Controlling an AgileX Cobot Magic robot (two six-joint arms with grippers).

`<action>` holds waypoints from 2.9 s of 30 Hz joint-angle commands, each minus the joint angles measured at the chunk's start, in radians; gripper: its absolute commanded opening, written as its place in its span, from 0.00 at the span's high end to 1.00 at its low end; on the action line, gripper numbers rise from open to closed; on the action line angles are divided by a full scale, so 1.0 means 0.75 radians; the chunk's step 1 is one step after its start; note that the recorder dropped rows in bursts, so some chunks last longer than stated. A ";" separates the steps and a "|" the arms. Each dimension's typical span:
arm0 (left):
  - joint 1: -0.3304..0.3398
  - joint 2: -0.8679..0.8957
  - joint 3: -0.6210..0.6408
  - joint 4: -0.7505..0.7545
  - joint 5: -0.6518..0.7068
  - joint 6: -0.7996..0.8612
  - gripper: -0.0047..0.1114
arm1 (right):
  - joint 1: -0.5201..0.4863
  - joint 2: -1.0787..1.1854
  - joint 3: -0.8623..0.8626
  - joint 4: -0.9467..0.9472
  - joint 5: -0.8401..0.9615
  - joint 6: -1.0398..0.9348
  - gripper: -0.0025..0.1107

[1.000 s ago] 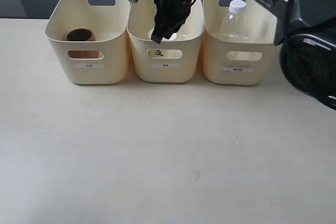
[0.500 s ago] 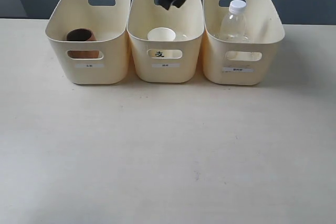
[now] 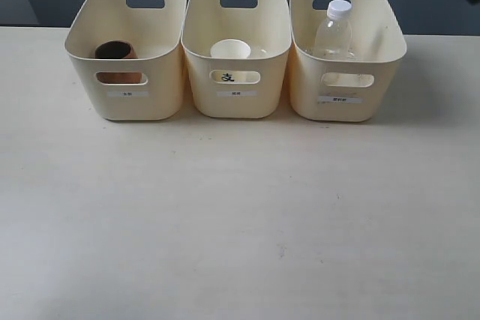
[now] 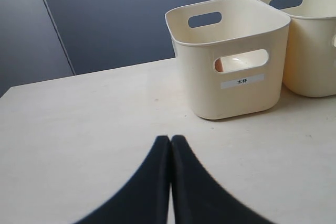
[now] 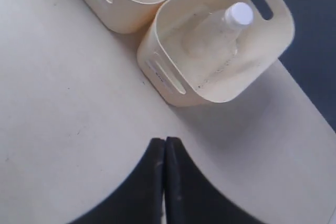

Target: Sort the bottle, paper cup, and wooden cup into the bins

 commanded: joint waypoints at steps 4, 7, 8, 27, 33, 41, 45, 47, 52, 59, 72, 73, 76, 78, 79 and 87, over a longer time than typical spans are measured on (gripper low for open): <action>-0.005 -0.007 0.002 -0.005 0.002 -0.003 0.96 | -0.019 -0.363 0.052 0.009 -0.018 0.194 0.98; -0.005 -0.007 0.002 -0.005 0.002 -0.003 0.96 | -0.019 -0.469 0.052 0.009 -0.016 0.205 0.98; -0.005 -0.007 0.002 -0.005 0.002 -0.003 0.96 | -0.019 -0.501 0.052 0.009 -0.016 0.205 0.98; -0.005 -0.007 0.002 -0.005 0.002 -0.003 0.96 | -0.019 -0.902 0.052 0.009 -0.016 0.205 0.98; -0.005 -0.007 0.002 -0.005 0.002 -0.003 0.96 | -0.077 -0.949 0.052 0.015 -0.027 0.264 0.98; -0.005 -0.007 0.002 -0.005 0.002 -0.003 0.96 | -0.430 -1.197 0.267 0.259 -0.394 0.437 0.98; -0.005 -0.007 0.002 -0.005 0.002 -0.003 0.96 | -0.577 -1.406 0.555 0.546 -0.575 0.268 0.98; -0.005 -0.007 0.002 -0.005 0.002 -0.003 0.96 | -0.625 -1.491 0.707 0.636 -0.659 0.216 0.98; -0.005 -0.007 0.002 -0.005 0.002 -0.003 0.96 | -0.701 -1.636 1.097 0.916 -0.833 -0.010 0.98; -0.005 -0.007 0.002 -0.002 0.002 -0.003 0.96 | -0.713 -1.636 1.589 1.097 -1.058 -0.277 0.98; -0.005 -0.007 0.002 -0.002 0.002 -0.003 0.96 | -0.711 -1.636 1.806 0.410 -1.281 0.400 0.98; -0.005 -0.007 0.002 -0.002 0.002 -0.003 0.96 | -0.711 -1.636 1.808 0.241 -1.282 0.561 0.98; -0.005 -0.007 0.002 -0.002 0.002 -0.003 0.96 | -0.709 -1.636 1.843 0.007 -1.338 0.762 0.98; -0.005 -0.007 0.002 -0.002 0.002 -0.003 0.96 | -0.696 -1.636 1.918 -0.163 -1.445 0.955 0.98; -0.005 -0.007 0.002 -0.002 0.002 -0.003 0.96 | -0.675 -1.636 1.946 -0.224 -1.545 1.041 0.98; -0.005 -0.007 0.002 -0.002 0.002 -0.003 0.96 | -0.566 -1.636 1.946 -0.275 -1.575 1.051 0.98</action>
